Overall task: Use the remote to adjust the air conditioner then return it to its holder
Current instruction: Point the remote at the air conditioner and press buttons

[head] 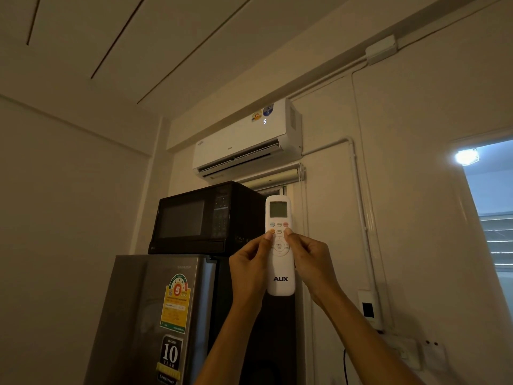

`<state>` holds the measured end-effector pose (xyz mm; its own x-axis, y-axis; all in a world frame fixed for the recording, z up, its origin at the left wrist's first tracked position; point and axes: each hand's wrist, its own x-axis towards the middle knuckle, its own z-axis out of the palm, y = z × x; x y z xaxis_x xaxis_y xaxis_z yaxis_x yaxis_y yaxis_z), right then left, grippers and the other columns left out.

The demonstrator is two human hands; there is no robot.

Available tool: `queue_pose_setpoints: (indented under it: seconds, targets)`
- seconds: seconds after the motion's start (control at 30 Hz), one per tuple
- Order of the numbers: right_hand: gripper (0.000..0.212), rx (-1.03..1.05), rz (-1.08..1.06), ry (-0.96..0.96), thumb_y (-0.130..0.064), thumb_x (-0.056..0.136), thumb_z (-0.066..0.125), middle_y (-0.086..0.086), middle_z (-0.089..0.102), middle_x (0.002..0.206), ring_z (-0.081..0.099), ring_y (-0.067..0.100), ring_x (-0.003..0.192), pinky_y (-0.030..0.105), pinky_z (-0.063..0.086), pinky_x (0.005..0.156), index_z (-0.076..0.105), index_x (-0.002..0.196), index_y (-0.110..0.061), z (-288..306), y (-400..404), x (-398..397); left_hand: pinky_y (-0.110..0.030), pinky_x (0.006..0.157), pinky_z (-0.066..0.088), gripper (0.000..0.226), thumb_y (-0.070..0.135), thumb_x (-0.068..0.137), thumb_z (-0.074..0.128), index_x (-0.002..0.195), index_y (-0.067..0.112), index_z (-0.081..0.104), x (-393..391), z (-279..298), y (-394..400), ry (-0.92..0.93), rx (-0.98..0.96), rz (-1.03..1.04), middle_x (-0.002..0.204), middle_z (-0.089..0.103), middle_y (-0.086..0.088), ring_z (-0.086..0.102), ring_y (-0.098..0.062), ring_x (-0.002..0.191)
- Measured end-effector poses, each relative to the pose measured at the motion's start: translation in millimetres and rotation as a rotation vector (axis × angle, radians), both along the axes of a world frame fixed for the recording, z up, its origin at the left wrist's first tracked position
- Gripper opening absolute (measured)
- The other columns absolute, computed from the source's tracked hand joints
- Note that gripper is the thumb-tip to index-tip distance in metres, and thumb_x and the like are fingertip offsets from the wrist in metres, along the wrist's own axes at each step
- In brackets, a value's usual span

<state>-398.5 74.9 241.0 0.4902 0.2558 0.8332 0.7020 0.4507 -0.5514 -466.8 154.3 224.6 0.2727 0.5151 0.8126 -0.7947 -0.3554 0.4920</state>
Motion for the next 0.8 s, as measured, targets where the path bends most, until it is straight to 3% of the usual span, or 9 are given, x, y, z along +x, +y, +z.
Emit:
queue_pose_setpoints:
  seconds: [0.33,0.53,0.8]
  targets:
    - [0.012,-0.001,-0.005,-0.026,-0.033,0.087,0.053,-0.006,0.065,0.085,0.066,0.008,0.072,0.015,0.053,0.054,0.061,0.091,-0.026,0,1,-1,-0.016,0.052,0.055,0.011,0.023,0.088,0.055,0.089,0.027,0.065,-1,-1,4,0.016,0.005,-0.004,0.088,0.071,-0.001,0.071,-0.006,0.067]
    - [0.007,-0.024,0.007,-0.044,-0.031,0.086,0.054,-0.009,0.064,0.082,0.065,0.004,0.068,0.010,0.050,0.048,0.060,0.087,-0.028,-2,0,-1,-0.016,0.052,0.055,0.011,0.023,0.088,0.055,0.092,0.024,0.066,-1,-4,9,0.032,0.018,-0.007,0.089,0.071,-0.003,0.071,-0.007,0.069]
    - [0.016,-0.138,-0.034,-0.034,-0.036,0.086,0.052,-0.005,0.066,0.089,0.065,0.007,0.074,0.016,0.049,0.058,0.062,0.090,-0.023,-24,-14,6,-0.011,0.052,0.053,0.011,0.019,0.088,0.055,0.085,0.026,0.064,2,-29,2,0.063,0.029,-0.021,0.084,0.070,0.004,0.070,0.001,0.067]
